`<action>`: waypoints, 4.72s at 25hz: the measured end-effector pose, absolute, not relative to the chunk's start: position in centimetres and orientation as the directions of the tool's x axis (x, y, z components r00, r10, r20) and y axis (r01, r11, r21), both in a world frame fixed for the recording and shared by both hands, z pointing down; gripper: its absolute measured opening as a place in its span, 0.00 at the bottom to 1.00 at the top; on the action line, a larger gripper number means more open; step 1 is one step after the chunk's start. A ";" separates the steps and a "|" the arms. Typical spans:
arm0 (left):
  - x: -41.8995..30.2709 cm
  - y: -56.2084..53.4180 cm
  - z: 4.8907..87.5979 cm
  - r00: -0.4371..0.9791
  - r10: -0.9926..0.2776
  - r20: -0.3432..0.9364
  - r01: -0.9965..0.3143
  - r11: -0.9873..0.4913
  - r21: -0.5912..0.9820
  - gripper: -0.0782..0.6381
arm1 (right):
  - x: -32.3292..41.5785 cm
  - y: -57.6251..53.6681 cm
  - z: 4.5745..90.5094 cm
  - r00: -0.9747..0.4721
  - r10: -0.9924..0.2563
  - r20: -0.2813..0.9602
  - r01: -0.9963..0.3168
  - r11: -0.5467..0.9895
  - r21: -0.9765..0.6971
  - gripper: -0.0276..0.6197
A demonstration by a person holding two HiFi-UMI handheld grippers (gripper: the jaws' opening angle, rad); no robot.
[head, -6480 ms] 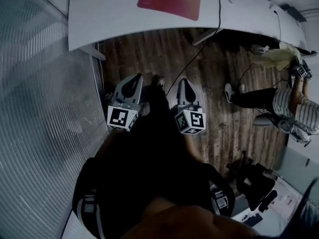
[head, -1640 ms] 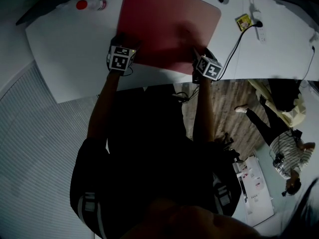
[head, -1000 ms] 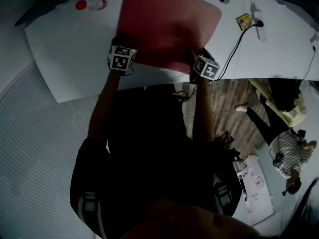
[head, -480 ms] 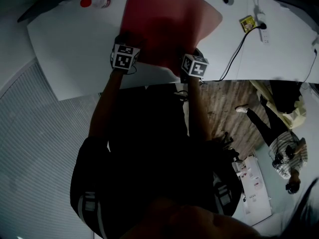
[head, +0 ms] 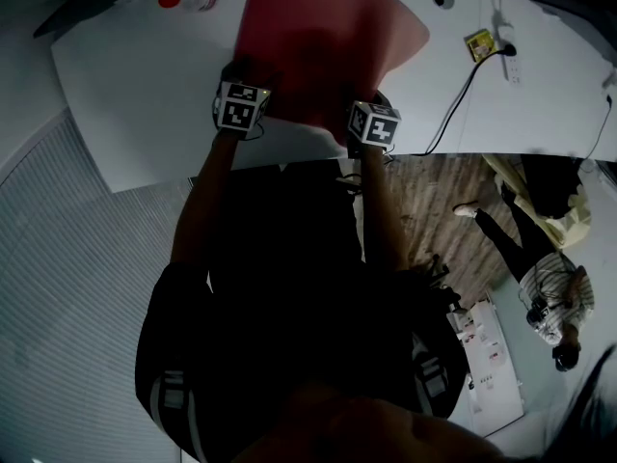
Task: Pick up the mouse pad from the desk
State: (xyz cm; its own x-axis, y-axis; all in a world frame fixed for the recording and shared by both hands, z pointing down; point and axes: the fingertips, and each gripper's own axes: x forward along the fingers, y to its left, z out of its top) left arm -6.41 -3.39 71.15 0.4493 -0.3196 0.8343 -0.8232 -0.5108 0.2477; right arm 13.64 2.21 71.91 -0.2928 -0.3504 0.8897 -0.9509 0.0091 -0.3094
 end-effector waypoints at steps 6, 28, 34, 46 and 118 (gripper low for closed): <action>-6.7 -3.4 71.4 0.427 -0.341 0.838 -0.822 -0.532 0.202 0.61 | 13.5 1.9 71.5 -0.290 -0.371 0.882 -0.954 0.034 -0.299 0.31; -6.6 -3.1 70.7 0.413 -0.336 0.846 -0.827 -0.528 0.195 0.61 | 12.3 2.0 69.0 -0.327 -0.422 0.846 -0.941 0.060 -0.333 0.11; -6.2 -2.9 69.9 0.428 -0.340 0.837 -0.825 -0.525 0.209 0.61 | 11.9 2.0 68.0 -0.337 -0.428 0.839 -0.938 0.073 -0.340 0.10; -6.6 -3.4 67.5 0.425 -0.408 0.808 -0.844 -0.502 0.190 0.40 | 10.3 1.2 64.3 -0.386 -0.455 0.803 -0.921 0.142 -0.363 0.09; -9.5 -1.0 44.7 0.453 -0.774 0.442 -0.890 -0.419 0.179 0.12 | 5.0 0.2 44.0 -0.458 -0.684 0.567 -0.882 0.432 -0.191 0.09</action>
